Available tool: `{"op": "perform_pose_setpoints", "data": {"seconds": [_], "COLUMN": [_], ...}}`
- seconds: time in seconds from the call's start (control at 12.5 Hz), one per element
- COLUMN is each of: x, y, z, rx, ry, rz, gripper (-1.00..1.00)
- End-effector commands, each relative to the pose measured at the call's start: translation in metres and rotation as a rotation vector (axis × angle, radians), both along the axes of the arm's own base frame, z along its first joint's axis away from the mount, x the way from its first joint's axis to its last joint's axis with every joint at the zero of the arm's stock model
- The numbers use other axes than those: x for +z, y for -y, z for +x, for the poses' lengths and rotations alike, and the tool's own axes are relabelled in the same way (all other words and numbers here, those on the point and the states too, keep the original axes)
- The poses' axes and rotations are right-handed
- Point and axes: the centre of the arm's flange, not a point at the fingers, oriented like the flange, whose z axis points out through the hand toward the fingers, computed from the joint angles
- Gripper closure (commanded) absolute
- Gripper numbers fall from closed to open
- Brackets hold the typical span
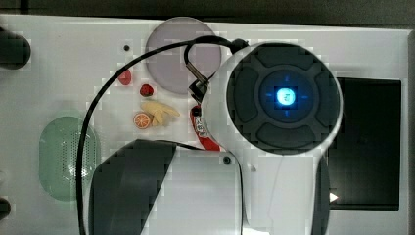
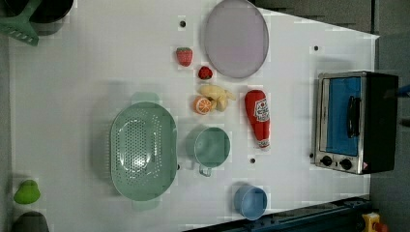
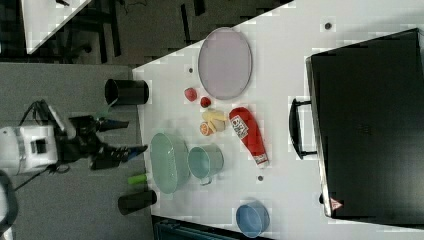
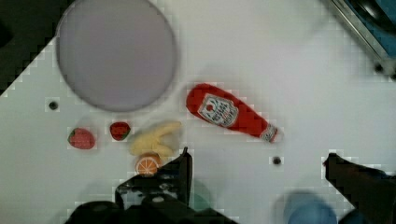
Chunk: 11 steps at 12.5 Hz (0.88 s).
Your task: Pick Ketchup from the table and place it in strainer.
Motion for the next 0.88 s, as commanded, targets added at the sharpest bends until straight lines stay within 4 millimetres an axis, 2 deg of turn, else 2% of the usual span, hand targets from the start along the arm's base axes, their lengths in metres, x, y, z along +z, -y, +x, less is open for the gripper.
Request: {"op": "perform_pose_setpoints", "data": {"seconds": [0.08,0.4,0.56,0.88], "x": [-0.084,-0.151,-0.184,-0.256], "y": [0.006,-0.002,-0.007,-0.013], "z": [0.013,0.025,0.027,0.016], "rx": [0.333,0.796,0.965,1.009], "ry": [-0.108,-0.061,-0.014,0.006], "rz": [0.025,0.035,0.018,0.009], "gripper": [-1.00,-1.00,-1.00,-1.00]}}
